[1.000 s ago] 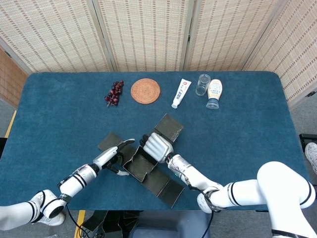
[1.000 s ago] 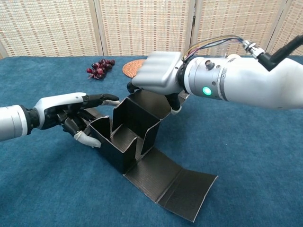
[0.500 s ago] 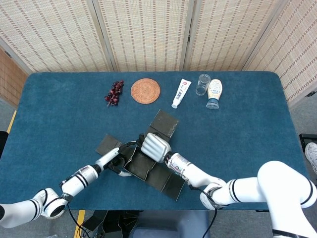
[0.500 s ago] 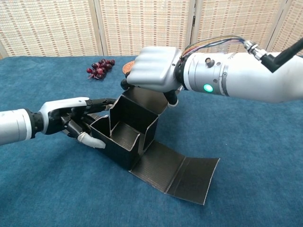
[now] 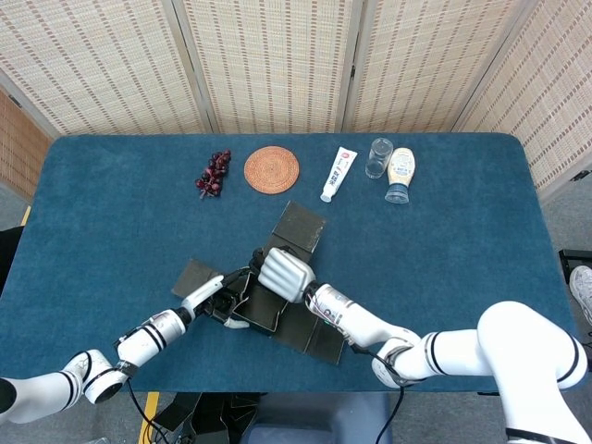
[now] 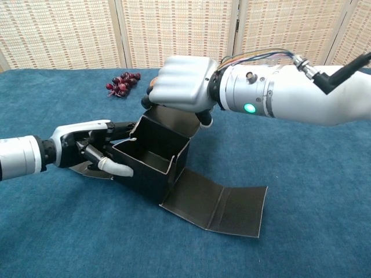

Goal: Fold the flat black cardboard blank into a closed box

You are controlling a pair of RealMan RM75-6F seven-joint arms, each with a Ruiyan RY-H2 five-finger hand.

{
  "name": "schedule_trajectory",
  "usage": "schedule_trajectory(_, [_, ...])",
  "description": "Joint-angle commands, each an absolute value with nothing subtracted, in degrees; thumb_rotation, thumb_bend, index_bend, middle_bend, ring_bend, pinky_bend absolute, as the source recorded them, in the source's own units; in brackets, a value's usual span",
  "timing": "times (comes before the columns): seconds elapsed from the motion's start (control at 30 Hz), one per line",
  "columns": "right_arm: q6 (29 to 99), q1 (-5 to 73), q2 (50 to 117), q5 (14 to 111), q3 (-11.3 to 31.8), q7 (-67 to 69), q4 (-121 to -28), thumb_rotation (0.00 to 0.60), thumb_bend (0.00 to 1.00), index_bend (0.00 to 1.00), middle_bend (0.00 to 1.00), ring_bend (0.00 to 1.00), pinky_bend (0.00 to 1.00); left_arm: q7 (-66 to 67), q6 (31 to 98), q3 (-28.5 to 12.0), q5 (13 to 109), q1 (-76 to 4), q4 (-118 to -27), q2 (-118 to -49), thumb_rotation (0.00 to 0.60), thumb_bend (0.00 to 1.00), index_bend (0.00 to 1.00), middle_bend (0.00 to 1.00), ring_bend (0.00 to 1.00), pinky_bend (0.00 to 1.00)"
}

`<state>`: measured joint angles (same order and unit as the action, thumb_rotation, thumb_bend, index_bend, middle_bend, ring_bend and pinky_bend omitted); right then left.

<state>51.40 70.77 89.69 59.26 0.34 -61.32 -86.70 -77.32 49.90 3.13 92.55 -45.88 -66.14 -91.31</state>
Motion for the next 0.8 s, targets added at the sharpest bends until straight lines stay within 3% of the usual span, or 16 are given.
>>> schedule_trajectory(0.03, [51.32,70.55,90.01,59.40,0.67,-60.88,-86.11,0.600,0.21,0.42,0.42,0.83,0.97,-79.47,50.95,3.94,93.54,-46.08,-64.83,-92.11,0.600,0.10,0.12,0.07,0.66,0.93])
schedule_trajectory(0.23, [51.08,70.26,90.37,59.28,1.18,-60.58,-84.96,0.600,0.21,0.42,0.42,0.83,0.97,-83.27,52.07,5.30,94.77,-46.30,-62.84,-93.15,0.600,0.10,0.13,0.08,0.67,0.93])
schedule_trajectory(0.53, [50.96,70.02,91.18,57.67,1.56,-61.97,-84.57,0.600,0.21,0.42,0.39,0.83,0.97,-86.81,53.74,6.62,95.79,-46.61,-60.18,-94.61,0.600,0.10,0.22,0.23,0.68,0.93])
schedule_trajectory(0.8, [52.07,69.34,90.90,56.61,1.88,-62.56,-85.43,0.600,0.21,0.36,0.34,0.82,0.97,-85.71,54.61,7.30,95.56,-46.20,-59.67,-95.11,0.600,0.10,0.24,0.25,0.68,0.92])
